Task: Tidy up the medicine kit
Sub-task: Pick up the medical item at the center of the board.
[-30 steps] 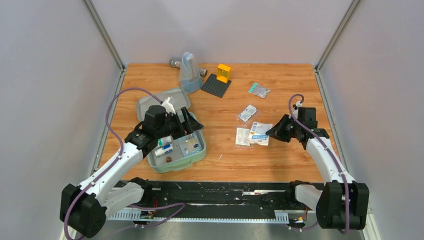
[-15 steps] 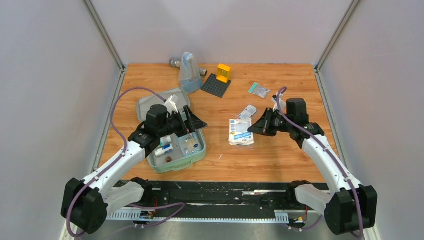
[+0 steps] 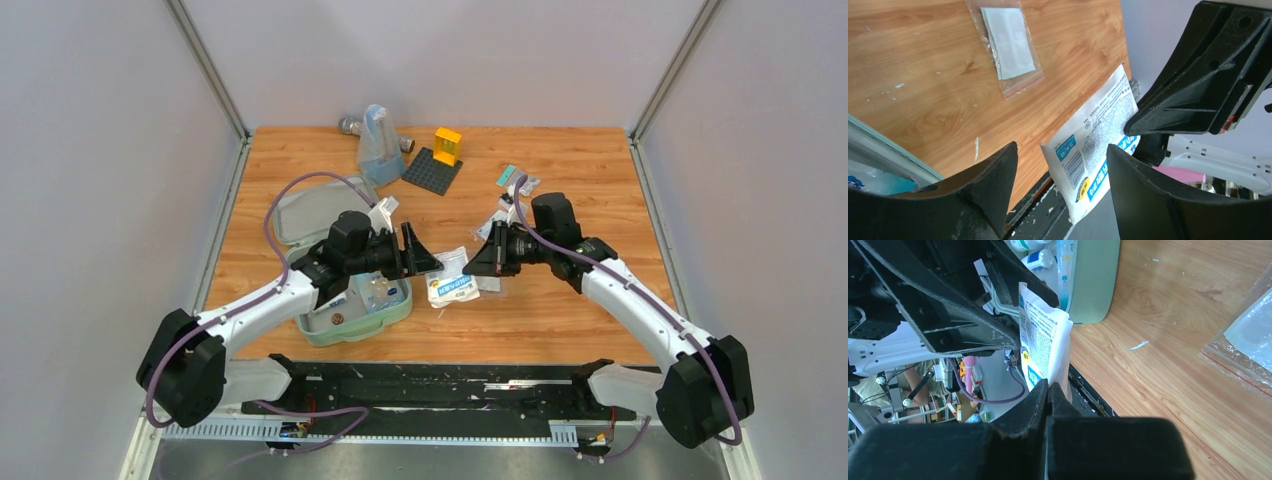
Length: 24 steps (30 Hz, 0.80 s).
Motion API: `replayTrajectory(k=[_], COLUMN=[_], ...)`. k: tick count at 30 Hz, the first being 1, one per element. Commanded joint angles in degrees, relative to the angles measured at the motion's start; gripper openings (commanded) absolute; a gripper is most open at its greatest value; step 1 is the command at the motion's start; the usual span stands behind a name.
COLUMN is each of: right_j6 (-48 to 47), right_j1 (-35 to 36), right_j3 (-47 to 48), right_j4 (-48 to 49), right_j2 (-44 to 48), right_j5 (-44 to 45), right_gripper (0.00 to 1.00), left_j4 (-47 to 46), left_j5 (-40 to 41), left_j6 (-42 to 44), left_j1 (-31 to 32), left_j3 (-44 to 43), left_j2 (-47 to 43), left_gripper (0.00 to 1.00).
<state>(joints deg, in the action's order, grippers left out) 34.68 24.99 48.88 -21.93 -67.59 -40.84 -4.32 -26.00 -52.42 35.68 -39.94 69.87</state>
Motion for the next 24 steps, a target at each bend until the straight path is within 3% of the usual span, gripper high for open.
replayTrajectory(k=[1,3,7,14,20,24], right_j6=[1.26,1.35,1.62,2.19,2.31,2.44], right_j1=[0.49,0.49,0.49,0.49,0.5,0.5], right_j3=[1.98,1.6,0.9,0.42,0.52,0.81], right_j4=[3.19,3.29,3.29,3.27,3.46,3.54], right_j2=[-0.3,-0.37,-0.51,-1.63,-1.71,-1.67], right_j5=[0.19,0.75,1.49,2.19,1.91,0.95], right_gripper=[0.0,0.0,0.0,0.0,0.0,0.0], left_j4=[-4.22,-3.13,-0.3,3.01,2.55,1.96], left_j5=[-0.85,-0.44,0.33,0.1,-1.66,-2.07], left_j6=[0.22,0.65,1.9,3.93,4.05,4.0], left_j1=[0.88,0.94,0.93,0.93,1.01,1.14], left_j3=[-2.68,-2.8,-3.42,-4.59,-4.85,-4.94], left_j2=[0.39,0.1,-0.67,-0.99,0.95,1.65], left_gripper=[0.69,0.61,0.59,0.71,0.59,0.42])
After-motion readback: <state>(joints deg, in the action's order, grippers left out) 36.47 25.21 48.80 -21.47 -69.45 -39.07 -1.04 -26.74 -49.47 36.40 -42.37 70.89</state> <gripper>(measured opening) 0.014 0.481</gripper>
